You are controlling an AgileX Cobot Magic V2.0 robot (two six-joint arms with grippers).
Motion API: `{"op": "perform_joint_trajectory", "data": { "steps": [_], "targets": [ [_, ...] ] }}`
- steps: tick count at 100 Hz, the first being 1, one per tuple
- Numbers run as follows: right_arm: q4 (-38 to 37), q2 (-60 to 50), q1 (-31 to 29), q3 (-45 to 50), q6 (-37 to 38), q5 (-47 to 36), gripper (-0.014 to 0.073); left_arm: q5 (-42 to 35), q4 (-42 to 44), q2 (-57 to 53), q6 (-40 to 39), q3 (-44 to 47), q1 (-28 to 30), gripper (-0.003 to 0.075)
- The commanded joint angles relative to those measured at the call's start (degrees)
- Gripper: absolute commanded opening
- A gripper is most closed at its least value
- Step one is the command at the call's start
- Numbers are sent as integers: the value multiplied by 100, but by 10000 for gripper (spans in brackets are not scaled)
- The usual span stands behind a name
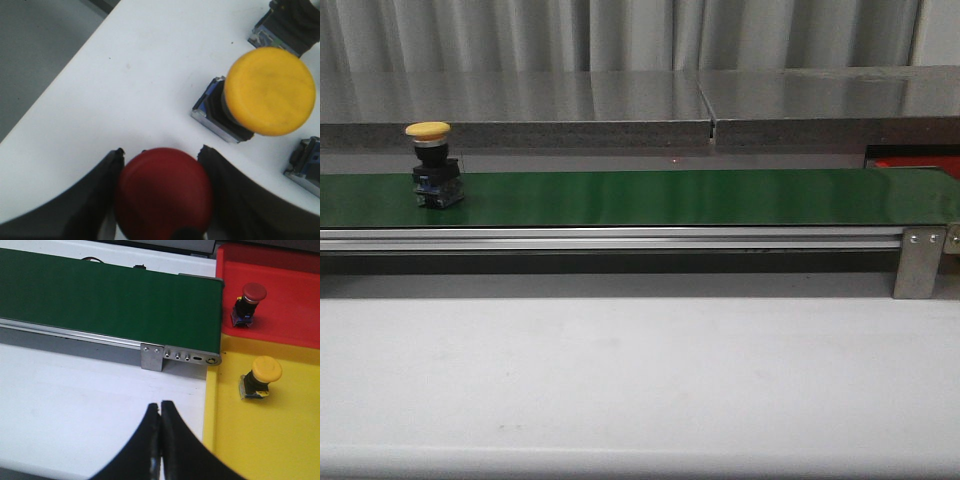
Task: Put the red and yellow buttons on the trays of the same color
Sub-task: 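Move the left gripper over a red button and grasp it, then set the red button on the belt behind the yellow one and release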
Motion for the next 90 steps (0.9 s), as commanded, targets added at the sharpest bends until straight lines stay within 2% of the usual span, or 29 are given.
{"op": "perform_joint_trajectory", "data": {
  "steps": [1,19,31,61,73,90],
  "targets": [
    [107,-19,-12,-148,-59,-371,-117,-270,-72,-337,13,-181,8,239],
    [107,-19,-12,-148,-59,-371,-117,-158,-99,-417,13,-181,8,135],
    [107,-19,-12,-148,-59,-371,-117,-88,-126,-585,13,-181,8,94],
    [107,-19,-12,-148,-59,-371,-117,200,-581,-1448,13,-181,-64,81],
    [107,-19,-12,-148,-59,-371,-117,224,-620,-1770,13,-181,-356,81],
    [107,-19,-12,-148,-59,-371,-117,229,-609,-1925,168,-181,-1077,81]
  ]
}}
